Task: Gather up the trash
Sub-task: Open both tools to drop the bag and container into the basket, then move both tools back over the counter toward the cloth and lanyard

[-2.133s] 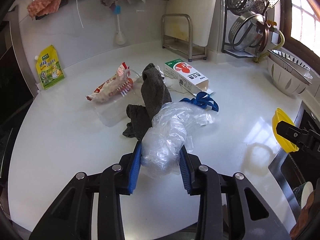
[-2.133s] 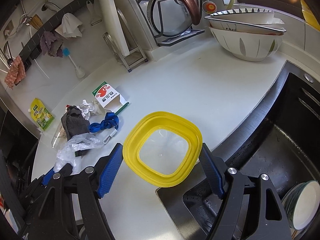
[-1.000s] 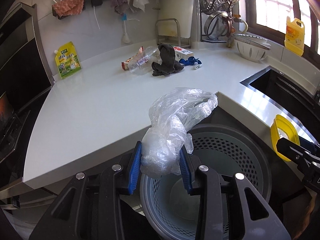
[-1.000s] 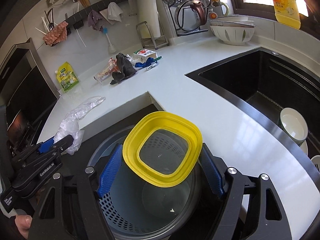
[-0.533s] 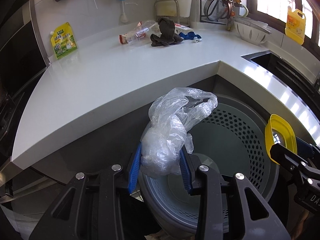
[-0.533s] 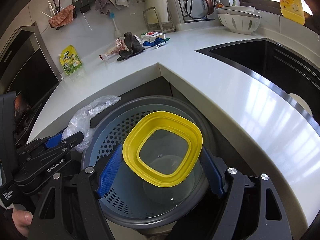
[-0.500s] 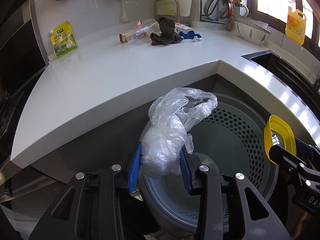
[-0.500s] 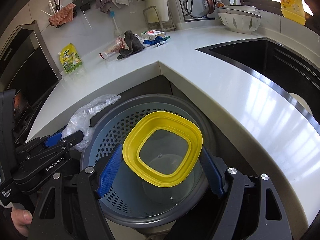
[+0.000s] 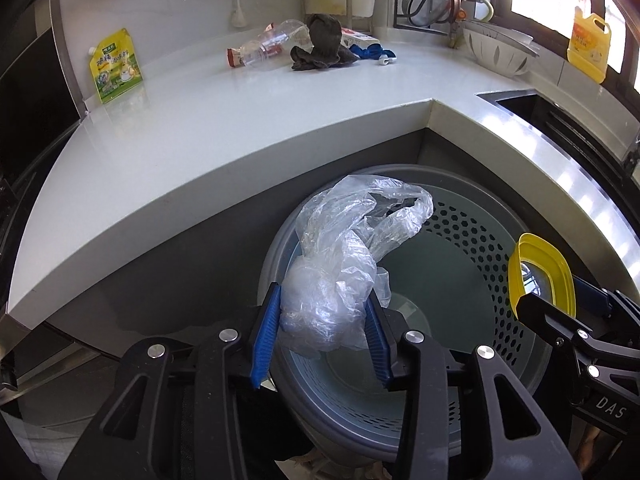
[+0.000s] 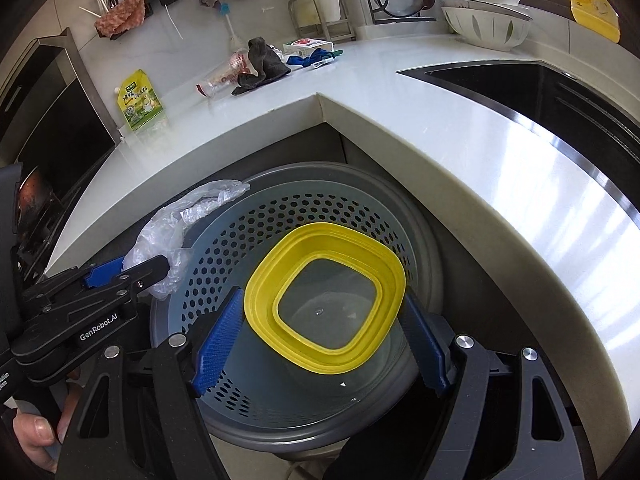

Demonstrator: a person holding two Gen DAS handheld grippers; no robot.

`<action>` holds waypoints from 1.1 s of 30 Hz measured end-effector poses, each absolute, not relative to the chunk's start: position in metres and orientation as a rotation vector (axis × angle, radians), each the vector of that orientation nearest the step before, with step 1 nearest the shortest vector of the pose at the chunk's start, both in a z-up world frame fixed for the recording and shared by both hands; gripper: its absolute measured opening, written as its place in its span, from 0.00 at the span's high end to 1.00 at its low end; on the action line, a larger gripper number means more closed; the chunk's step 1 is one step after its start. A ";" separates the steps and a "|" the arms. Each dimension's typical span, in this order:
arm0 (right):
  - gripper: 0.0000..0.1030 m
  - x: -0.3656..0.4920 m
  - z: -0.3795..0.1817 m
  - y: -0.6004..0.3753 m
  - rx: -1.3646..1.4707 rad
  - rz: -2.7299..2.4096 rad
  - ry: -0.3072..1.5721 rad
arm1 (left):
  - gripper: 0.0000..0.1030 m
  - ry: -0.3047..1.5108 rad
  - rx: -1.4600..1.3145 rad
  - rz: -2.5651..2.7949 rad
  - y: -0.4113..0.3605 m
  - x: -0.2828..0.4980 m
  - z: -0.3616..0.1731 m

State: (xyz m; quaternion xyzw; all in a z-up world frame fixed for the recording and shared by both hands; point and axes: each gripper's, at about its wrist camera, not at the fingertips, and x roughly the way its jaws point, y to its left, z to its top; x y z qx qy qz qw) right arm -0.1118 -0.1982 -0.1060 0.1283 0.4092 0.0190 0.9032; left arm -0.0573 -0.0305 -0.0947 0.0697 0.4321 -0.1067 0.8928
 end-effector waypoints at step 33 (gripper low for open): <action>0.24 -0.111 -0.091 -0.200 0.278 0.050 0.800 | 0.11 0.828 0.068 -0.203 -0.012 -0.055 -0.076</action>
